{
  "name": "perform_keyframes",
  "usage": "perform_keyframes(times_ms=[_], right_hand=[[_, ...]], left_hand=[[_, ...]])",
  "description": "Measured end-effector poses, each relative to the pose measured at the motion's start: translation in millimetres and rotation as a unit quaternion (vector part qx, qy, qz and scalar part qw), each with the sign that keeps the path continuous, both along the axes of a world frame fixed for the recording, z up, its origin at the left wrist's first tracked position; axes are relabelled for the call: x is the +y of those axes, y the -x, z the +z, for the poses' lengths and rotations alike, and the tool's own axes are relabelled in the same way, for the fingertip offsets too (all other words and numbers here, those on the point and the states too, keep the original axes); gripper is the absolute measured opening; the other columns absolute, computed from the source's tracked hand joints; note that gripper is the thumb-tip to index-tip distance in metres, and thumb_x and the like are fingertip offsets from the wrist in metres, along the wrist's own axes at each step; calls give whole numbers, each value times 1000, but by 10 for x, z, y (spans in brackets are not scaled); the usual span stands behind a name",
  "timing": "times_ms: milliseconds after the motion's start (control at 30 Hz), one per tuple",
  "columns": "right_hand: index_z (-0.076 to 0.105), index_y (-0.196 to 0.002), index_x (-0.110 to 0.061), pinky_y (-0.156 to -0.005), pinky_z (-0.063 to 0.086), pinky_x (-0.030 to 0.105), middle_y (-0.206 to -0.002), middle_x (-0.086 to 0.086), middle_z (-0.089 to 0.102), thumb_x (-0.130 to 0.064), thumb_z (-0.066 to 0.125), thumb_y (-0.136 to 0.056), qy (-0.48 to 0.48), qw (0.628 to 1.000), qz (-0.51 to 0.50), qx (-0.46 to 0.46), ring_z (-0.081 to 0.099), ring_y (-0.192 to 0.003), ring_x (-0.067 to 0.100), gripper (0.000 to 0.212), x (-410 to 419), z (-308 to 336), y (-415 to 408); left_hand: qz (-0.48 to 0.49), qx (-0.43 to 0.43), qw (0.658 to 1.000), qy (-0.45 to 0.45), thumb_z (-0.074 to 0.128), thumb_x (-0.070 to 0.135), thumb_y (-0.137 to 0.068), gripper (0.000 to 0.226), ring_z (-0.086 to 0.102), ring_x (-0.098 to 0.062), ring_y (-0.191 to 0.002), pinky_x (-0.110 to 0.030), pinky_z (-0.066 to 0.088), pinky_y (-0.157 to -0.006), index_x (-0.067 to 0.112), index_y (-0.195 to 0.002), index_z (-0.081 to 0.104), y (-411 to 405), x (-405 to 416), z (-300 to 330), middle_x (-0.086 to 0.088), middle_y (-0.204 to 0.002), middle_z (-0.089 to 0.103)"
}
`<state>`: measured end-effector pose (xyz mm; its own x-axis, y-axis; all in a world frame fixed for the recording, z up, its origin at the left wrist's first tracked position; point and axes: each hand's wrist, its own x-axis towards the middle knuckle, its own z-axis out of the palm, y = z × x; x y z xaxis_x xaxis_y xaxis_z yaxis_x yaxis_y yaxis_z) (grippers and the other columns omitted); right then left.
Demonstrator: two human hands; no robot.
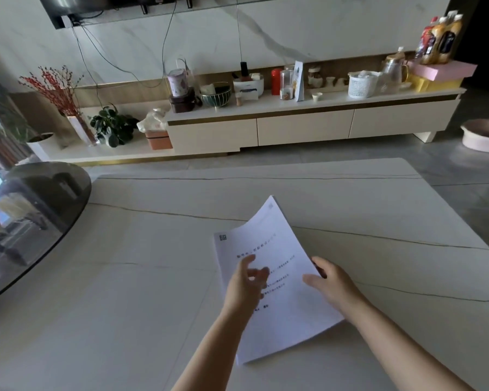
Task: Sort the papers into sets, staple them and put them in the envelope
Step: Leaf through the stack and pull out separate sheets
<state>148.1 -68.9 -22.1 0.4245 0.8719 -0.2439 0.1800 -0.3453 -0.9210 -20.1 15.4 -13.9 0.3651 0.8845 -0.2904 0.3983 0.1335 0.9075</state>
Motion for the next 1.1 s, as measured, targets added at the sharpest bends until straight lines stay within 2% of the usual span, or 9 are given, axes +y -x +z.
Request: perform_keyframes(times_ms=[167, 233, 333, 400, 433, 533, 667, 900, 1100], right_hand=[[62, -119, -32, -95, 50, 33, -110, -14, 69, -12, 58, -92, -24, 997, 78, -6, 64, -104, 6, 34, 58, 96, 116], [57, -117, -44, -96, 48, 23, -113, -22, 65, -9, 61, -91, -29, 992, 125, -8, 59, -107, -5, 43, 29, 122, 254], [60, -116, -35, -94, 42, 10, -121, -15, 61, -14, 66, -89, -51, 989, 139, 12, 55, -113, -6, 35, 15, 60, 409], [61, -117, -33, -94, 35, 4, -128, -16, 55, -31, 66, -86, -54, 993, 98, 31, 49, -117, -10, 31, 20, 28, 437], [60, -118, -34, -92, 36, 3, -128, -17, 55, -37, 67, -82, -56, 994, 79, 45, 49, -115, -13, 37, 23, 9, 439], [48, -125, -39, -91, 44, 10, -126, -22, 54, -24, 73, -81, -47, 993, 81, 69, 52, -110, -15, 53, 44, -64, 489], [42, -131, -43, -106, 42, 28, -133, -21, 52, -24, 74, -81, -37, 996, 66, 52, 52, -120, -5, 62, 161, -124, 472], [47, -124, -44, -97, 44, 15, -126, -24, 56, -24, 69, -85, -17, 997, 62, 37, 55, -112, -10, 50, 210, -92, 378], [47, -122, -45, -106, 41, 25, -131, -19, 56, -33, 66, -81, -2, 998, 39, 48, 53, -118, -5, 46, -238, 19, 396]], left_hand=[[-17, -96, 983, 154, 52, 54, -90, 62, 59, -14, -101, -33, 53, -84, 25, -141, 35, -305, -113, 60, -2, -120, 53], [5, -100, 980, 169, 53, 60, -87, 65, 59, -16, -101, -33, 51, -82, 21, -138, 39, -346, -104, 22, -3, -117, 56], [62, -105, 982, 145, 59, 37, -90, 34, 60, -16, -81, -29, 45, -67, 10, -109, 52, -302, -74, -80, -2, -86, 58], [114, -146, 970, 157, 57, 19, -92, 10, 58, -19, -70, -29, 46, -61, 10, -88, 55, -207, -56, -107, -8, -79, 60], [128, -172, 962, 172, 57, 16, -93, 9, 61, -23, -71, -33, 50, -65, 9, -89, 58, -161, -43, -125, -12, -82, 65], [146, -231, 940, 206, 61, 20, -92, 18, 68, -32, -86, -47, 53, -85, 5, -102, 65, -74, -30, -121, -18, -94, 72], [148, -267, 925, 226, 62, 29, -91, 27, 69, -33, -93, -48, 53, -90, 6, -104, 67, -105, 31, -102, -17, -98, 72], [134, -306, 897, 288, 54, 28, -95, 27, 70, -27, -90, -40, 56, -83, 8, -109, 66, -151, 7, -112, -15, -100, 72], [121, -304, 892, 311, 54, 28, -95, 26, 70, -26, -89, -42, 52, -87, 9, -105, 69, -116, -463, -2, -15, -100, 72]])
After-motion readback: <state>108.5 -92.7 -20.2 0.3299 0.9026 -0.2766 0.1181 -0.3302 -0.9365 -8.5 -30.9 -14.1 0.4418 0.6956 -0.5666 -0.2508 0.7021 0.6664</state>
